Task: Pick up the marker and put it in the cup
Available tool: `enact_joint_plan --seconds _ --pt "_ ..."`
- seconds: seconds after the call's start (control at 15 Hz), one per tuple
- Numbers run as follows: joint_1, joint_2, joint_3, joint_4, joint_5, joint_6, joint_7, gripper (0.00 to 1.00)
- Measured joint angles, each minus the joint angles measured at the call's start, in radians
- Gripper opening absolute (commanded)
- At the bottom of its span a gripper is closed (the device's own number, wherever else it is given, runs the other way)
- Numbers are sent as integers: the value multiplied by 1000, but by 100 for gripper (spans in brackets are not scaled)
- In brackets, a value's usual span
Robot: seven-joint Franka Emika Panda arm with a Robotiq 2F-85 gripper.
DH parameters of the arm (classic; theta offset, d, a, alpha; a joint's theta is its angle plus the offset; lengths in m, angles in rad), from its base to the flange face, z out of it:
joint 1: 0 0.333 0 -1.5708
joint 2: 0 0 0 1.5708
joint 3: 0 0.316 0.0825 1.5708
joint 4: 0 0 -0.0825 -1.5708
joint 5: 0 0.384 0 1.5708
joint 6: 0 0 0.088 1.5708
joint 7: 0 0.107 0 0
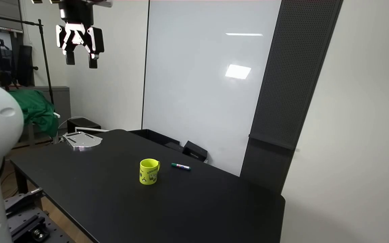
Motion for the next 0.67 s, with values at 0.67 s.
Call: enact_joint_plan --seconds 0.67 --pt "0 0 0 0 -4 13 -31 100"
